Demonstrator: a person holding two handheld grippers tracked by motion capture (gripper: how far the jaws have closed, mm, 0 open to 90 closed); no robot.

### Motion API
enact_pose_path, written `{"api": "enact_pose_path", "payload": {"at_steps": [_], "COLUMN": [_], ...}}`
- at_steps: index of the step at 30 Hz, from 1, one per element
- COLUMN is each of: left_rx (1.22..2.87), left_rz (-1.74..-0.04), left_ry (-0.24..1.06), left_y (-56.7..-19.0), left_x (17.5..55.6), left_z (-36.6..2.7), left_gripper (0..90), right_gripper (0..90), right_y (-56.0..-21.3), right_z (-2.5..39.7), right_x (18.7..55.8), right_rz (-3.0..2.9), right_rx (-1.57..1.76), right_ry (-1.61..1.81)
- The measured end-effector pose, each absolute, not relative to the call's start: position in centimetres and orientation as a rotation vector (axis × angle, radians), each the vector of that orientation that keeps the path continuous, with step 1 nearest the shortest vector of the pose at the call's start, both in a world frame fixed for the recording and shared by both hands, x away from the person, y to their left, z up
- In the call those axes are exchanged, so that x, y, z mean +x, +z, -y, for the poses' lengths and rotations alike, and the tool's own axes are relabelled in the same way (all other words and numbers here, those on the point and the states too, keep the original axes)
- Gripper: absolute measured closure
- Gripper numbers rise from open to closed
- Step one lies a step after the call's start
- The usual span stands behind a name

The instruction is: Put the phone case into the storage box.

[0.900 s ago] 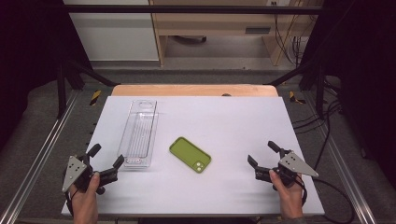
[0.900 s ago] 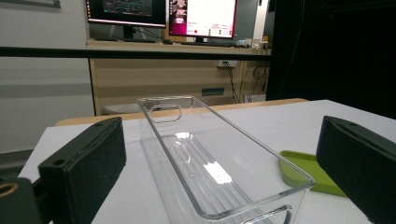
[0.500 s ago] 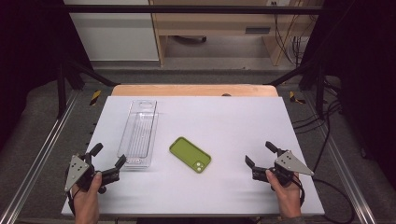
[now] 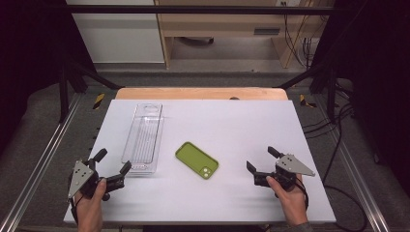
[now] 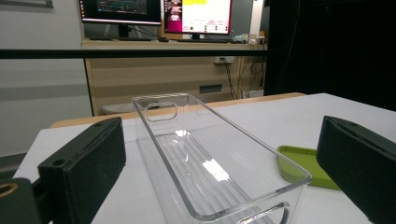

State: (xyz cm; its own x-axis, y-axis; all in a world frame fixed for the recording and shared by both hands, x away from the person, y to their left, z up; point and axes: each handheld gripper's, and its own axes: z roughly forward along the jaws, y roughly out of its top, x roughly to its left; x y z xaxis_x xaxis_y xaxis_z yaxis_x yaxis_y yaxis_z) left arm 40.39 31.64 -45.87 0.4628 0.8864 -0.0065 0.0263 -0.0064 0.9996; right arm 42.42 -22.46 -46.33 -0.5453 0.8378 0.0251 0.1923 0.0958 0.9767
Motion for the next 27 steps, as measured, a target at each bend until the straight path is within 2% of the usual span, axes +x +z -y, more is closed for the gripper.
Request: {"api": "enact_pose_path", "payload": {"at_steps": [17, 27], "left_rx": [1.425, 1.419], "left_rz": [-0.871, -0.880], "left_ry": [0.838, 0.837], "left_y": [-45.9, -46.0], "left_x": [40.4, 40.5], "left_z": [-31.6, -31.7], "left_gripper": [1.6, 1.6], "right_gripper": [5.4, 6.7], "right_y": [-43.3, -43.5], "right_z": [16.5, 14.2], "right_x": [43.8, 44.7], "right_rz": [-2.037, -2.134], "right_rx": [0.911, 0.889], "right_ry": [1.354, 1.301]}}
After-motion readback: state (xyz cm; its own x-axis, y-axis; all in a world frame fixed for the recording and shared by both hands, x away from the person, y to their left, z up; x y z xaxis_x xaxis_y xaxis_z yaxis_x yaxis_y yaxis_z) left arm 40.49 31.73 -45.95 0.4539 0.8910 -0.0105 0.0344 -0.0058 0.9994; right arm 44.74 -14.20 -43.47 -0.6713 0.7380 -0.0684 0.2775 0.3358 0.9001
